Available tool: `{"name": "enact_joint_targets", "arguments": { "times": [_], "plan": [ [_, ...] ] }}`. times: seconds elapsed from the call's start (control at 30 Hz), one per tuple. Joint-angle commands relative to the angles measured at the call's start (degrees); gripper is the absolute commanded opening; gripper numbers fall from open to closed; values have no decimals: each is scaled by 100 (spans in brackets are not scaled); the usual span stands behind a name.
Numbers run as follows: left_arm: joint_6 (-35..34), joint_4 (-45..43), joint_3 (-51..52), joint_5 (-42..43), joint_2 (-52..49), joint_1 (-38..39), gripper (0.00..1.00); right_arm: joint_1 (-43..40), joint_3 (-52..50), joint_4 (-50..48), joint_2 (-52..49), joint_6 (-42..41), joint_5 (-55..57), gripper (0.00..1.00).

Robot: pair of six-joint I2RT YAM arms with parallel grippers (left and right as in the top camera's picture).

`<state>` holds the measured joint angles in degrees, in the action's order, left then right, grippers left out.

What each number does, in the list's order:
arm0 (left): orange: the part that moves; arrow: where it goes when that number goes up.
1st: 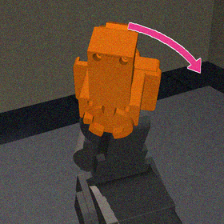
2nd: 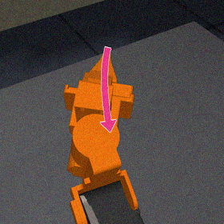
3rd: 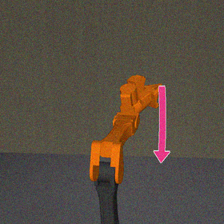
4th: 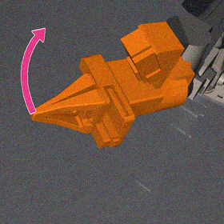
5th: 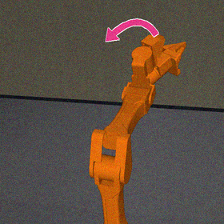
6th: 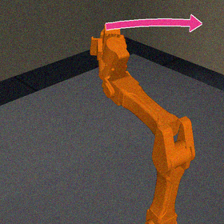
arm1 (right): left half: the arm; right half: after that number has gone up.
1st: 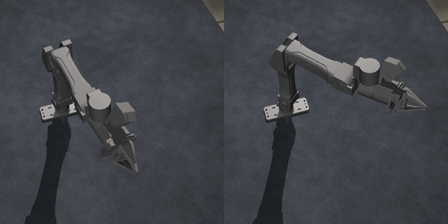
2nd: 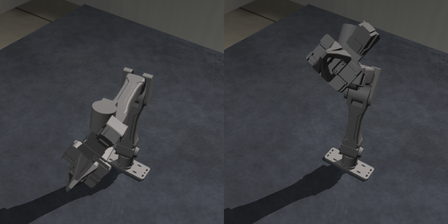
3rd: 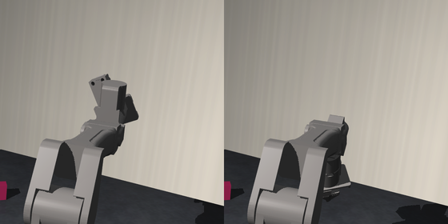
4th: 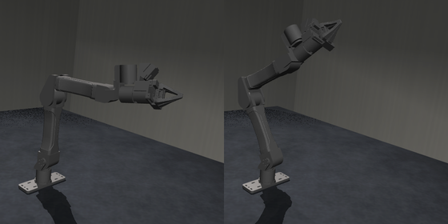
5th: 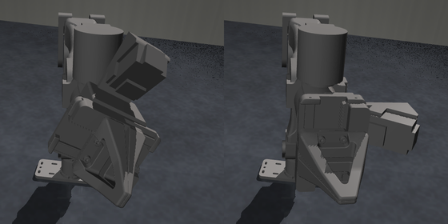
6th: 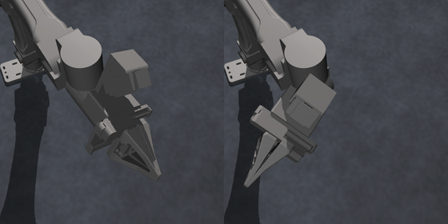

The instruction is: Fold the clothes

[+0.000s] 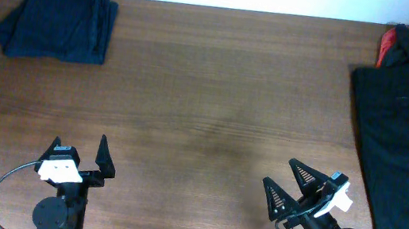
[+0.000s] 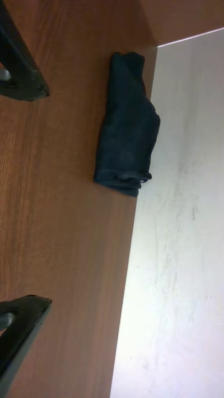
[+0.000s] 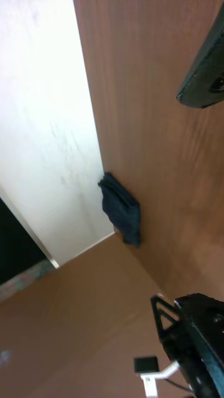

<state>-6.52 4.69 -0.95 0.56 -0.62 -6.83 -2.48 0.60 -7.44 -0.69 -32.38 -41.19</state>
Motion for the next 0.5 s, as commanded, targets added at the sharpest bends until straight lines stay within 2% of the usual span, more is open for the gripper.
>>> {"name": "enact_joint_targets", "arguments": {
  "times": [0.0,0.1,0.2,0.3,0.37,0.43,0.47],
  "plan": [
    [-31,2,42,-42,33,-20,99,-17,328,-35,-142,181,822,99],
    [-31,2,42,-42,33,-20,99,-17,1349,131,-1128,916,1770,99],
    [-31,2,42,-42,33,-20,99,-20,2999,719,-3130,1886,2830,99],
    [-31,2,42,-42,33,-20,99,-24,5285,2142,-5619,2710,3821,99],
    [-31,2,42,-42,33,-20,99,-24,7497,3904,-7587,3226,4599,99],
    [-31,2,42,-39,33,-20,99,-24,9261,5259,-9106,3755,5077,99],
    [-31,2,42,-42,33,-20,99,-26,9613,5449,-9473,4041,5274,99]
  ]
}}
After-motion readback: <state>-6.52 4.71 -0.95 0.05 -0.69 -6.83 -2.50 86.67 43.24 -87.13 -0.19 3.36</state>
